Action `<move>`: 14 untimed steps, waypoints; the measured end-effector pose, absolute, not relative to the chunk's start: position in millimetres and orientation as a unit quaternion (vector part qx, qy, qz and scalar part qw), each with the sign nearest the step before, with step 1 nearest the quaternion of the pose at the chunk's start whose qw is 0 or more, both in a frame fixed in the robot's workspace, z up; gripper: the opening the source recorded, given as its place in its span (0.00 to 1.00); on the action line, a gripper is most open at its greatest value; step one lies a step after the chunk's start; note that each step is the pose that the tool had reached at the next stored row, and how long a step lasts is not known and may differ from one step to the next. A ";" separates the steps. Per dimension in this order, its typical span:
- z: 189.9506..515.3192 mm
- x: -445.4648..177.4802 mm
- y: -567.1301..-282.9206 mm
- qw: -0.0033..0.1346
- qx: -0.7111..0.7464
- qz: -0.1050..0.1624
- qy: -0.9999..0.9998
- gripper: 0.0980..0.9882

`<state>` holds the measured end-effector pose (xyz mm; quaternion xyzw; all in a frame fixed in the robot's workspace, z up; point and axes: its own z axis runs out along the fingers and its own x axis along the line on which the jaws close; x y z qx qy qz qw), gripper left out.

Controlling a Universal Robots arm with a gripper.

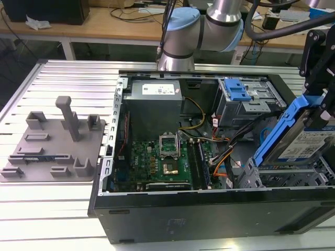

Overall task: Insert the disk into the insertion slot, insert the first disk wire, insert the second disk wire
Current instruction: 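Insert the disk into the insertion slot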

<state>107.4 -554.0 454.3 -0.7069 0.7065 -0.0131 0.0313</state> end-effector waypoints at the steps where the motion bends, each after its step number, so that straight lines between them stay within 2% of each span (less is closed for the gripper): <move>1: 453.4 107.4 -554.2 0.031 -0.707 -0.013 0.706 0.30; 14: 437.4 107.4 -554.7 0.031 -0.708 -0.013 0.706 0.30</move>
